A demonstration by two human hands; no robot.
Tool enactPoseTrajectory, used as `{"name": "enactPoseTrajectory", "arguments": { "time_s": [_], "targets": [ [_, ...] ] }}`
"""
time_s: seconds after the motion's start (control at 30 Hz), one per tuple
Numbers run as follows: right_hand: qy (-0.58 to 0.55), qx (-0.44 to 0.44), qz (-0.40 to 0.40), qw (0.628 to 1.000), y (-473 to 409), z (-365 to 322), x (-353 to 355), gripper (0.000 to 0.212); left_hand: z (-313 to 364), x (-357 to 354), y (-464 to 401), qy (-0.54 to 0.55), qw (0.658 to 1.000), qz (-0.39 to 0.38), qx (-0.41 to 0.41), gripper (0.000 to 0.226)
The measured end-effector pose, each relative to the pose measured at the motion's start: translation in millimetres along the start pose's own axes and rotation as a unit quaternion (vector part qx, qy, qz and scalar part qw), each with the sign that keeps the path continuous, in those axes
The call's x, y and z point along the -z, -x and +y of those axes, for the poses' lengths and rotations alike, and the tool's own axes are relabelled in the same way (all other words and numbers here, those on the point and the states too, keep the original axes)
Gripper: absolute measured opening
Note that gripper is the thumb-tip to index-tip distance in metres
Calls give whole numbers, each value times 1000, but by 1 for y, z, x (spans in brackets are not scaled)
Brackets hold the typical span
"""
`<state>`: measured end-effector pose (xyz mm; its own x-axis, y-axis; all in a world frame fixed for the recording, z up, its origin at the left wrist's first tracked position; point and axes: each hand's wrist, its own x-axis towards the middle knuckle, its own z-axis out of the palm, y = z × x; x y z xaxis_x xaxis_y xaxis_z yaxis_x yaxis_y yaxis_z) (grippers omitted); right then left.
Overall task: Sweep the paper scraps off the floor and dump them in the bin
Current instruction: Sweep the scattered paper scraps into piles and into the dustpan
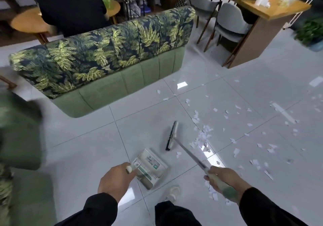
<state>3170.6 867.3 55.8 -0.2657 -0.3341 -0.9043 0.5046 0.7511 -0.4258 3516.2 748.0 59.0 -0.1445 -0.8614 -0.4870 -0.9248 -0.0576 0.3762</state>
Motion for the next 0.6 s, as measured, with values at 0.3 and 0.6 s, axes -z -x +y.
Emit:
{"name": "enactPoseTrajectory", "arguments": {
  "time_s": [0.3,0.6],
  "targets": [
    [111,-45,-24,993,-11,39,47,29,24,-43,62,-3,1000,-2,27,43],
    [244,-8,25,969,-46,-16,206,25,120,-109,74,-8,997,-5,75,36]
  ]
}}
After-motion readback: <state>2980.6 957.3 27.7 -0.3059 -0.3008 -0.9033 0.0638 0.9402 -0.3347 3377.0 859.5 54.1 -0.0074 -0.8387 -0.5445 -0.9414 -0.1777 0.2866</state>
